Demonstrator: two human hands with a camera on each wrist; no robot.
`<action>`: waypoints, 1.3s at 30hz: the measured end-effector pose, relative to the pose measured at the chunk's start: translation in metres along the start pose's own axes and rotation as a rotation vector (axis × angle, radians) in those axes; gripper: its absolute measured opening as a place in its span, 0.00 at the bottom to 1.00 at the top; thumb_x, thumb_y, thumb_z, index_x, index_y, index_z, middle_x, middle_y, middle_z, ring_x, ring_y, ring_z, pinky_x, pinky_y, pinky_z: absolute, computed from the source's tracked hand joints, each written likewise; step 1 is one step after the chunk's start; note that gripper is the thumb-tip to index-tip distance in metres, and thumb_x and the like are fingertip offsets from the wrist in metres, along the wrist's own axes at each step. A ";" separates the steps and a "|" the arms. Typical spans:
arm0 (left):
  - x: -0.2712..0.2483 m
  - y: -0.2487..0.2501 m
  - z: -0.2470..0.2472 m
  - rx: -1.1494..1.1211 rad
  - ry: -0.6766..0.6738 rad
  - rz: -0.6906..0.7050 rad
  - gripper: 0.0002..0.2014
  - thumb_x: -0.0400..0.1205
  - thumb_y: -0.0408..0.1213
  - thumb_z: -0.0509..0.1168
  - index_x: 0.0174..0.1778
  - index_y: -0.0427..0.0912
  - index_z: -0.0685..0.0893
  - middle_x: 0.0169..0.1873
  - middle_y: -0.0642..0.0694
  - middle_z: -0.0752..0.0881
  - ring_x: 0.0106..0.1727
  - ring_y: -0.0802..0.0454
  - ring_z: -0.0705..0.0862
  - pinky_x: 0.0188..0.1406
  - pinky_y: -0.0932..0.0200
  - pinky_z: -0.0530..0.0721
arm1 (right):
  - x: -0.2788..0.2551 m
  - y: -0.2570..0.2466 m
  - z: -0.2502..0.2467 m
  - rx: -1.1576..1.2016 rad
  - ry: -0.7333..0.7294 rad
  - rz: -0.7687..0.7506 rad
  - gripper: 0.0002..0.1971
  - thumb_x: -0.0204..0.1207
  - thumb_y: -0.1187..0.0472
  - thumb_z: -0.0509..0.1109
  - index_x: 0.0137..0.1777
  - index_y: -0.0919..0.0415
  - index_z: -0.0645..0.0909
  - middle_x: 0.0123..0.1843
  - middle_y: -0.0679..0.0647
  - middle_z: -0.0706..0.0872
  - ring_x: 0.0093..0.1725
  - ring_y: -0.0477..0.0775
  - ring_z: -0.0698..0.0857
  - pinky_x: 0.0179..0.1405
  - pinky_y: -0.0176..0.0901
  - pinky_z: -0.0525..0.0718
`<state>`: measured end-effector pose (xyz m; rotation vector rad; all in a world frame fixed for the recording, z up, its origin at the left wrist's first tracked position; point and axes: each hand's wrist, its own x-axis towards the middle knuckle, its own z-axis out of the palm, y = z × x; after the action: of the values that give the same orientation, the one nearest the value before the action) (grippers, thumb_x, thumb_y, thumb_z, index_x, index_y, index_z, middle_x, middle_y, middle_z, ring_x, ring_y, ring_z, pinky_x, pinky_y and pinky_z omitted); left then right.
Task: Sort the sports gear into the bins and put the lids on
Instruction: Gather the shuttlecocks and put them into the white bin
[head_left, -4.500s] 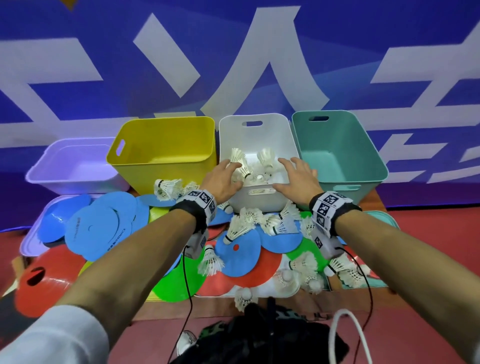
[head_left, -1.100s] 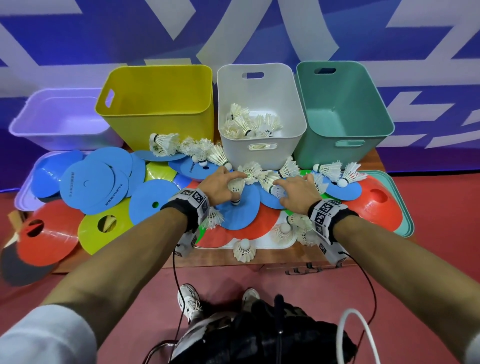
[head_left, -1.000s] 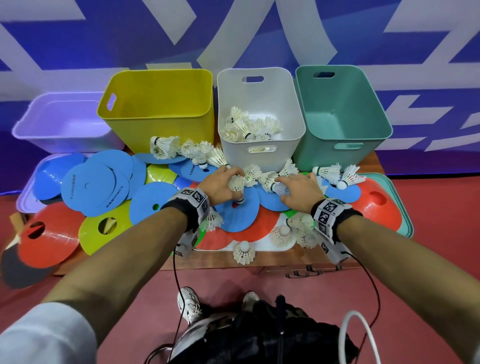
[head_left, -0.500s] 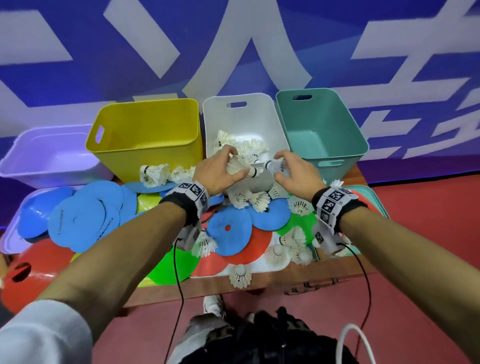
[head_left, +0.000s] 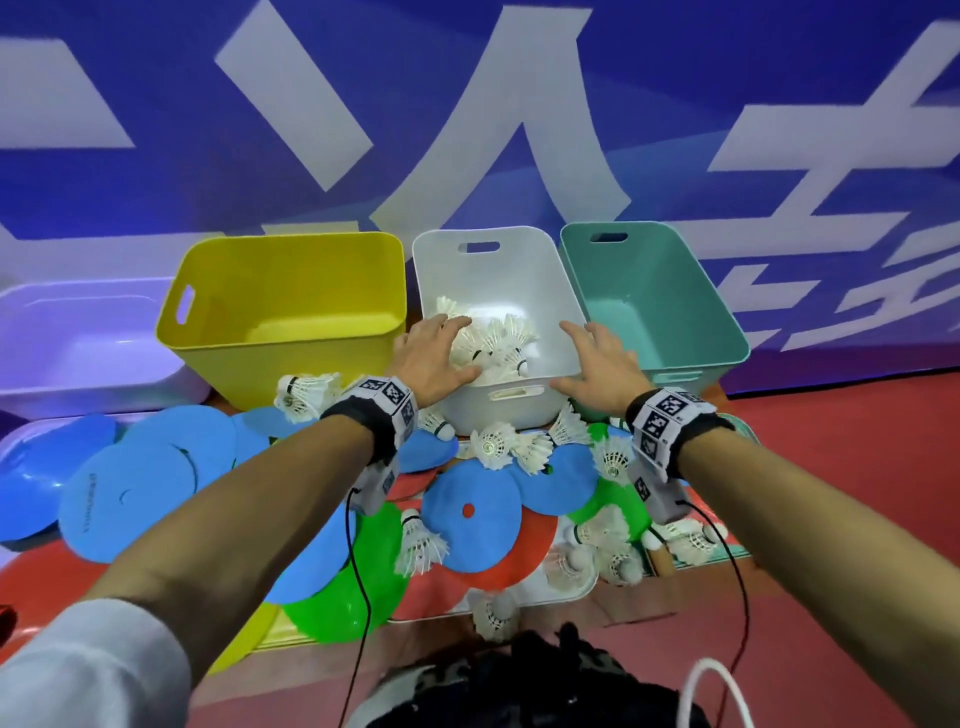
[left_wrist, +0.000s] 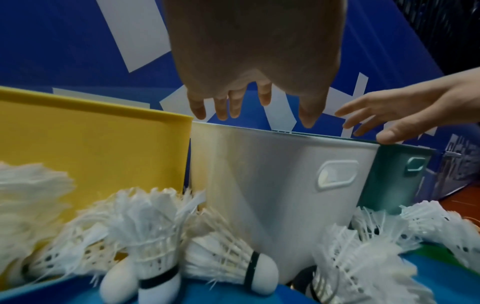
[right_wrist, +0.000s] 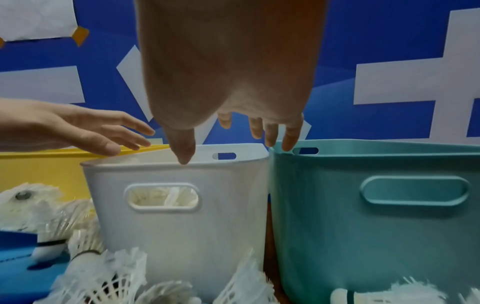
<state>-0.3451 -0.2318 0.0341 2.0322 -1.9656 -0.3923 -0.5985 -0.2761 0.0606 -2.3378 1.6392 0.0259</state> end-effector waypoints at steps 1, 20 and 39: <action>-0.003 -0.002 0.002 0.008 -0.022 -0.005 0.35 0.78 0.60 0.65 0.81 0.56 0.63 0.82 0.45 0.64 0.82 0.44 0.61 0.76 0.39 0.60 | -0.001 0.000 0.002 -0.007 0.002 -0.016 0.41 0.77 0.42 0.69 0.85 0.47 0.52 0.84 0.61 0.56 0.83 0.62 0.58 0.76 0.64 0.62; -0.142 -0.055 -0.019 -0.014 0.076 -0.234 0.32 0.79 0.56 0.67 0.79 0.60 0.67 0.83 0.46 0.62 0.83 0.44 0.59 0.77 0.37 0.56 | -0.039 -0.106 0.049 -0.160 0.120 -0.472 0.35 0.73 0.46 0.68 0.81 0.47 0.63 0.81 0.57 0.62 0.83 0.61 0.54 0.76 0.61 0.51; -0.108 -0.169 -0.031 -0.002 -0.095 -0.123 0.33 0.80 0.56 0.65 0.82 0.60 0.63 0.84 0.49 0.60 0.85 0.47 0.55 0.78 0.38 0.56 | 0.006 -0.202 0.105 -0.406 0.063 -0.433 0.37 0.77 0.47 0.66 0.84 0.54 0.57 0.81 0.61 0.66 0.85 0.65 0.52 0.81 0.63 0.45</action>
<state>-0.1808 -0.1181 -0.0037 2.1778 -1.8972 -0.5275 -0.3943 -0.1925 0.0035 -2.9842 1.2032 0.2156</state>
